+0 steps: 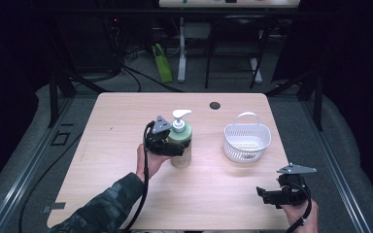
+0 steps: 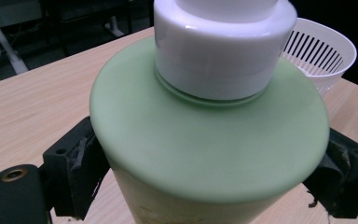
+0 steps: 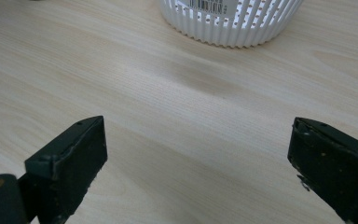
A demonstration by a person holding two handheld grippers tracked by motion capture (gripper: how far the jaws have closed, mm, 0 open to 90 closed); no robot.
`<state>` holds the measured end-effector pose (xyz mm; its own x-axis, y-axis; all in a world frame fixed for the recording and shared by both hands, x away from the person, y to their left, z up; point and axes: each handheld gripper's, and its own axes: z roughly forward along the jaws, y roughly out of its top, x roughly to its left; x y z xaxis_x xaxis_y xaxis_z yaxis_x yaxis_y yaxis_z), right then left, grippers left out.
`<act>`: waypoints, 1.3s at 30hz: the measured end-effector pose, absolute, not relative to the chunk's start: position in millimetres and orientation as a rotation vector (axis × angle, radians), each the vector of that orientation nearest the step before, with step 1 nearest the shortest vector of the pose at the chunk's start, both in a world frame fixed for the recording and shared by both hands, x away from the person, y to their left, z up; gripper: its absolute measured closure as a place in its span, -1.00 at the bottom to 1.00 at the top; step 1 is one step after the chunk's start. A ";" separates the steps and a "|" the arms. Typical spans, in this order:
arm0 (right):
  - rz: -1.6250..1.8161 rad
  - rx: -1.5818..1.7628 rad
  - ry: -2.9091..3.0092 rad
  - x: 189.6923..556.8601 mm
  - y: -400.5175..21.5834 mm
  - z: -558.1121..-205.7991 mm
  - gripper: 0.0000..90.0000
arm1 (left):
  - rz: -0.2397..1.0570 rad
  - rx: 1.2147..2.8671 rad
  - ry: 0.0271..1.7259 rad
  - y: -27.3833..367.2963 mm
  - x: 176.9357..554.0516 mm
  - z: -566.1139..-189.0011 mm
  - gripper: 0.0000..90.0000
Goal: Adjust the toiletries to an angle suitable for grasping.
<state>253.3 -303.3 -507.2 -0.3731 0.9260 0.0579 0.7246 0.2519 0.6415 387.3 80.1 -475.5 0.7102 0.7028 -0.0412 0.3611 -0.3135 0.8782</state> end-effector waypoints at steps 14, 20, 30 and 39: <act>0.853 1.517 2.209 253.2 -301.2 -508.2 -0.90 | 0.399 1.945 0.768 52.6 381.8 -475.4 -0.74; 0.854 1.507 2.220 253.2 -299.9 -508.4 -0.90 | 0.377 1.952 0.732 34.1 378.0 -475.6 -0.74; 0.851 1.500 2.225 252.8 -299.6 -508.6 -0.89 | 0.347 1.966 0.676 10.7 370.4 -475.9 -0.74; 0.855 1.494 2.224 252.3 -300.1 -508.4 -0.88 | 0.313 1.982 0.624 -9.2 362.5 -475.4 -0.74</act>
<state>252.3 -300.1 -508.4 -0.3974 0.9158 0.0589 0.7192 0.2710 0.6397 362.5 -9.2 -475.4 0.8337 0.5504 -0.0445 0.2933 -0.3731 0.8802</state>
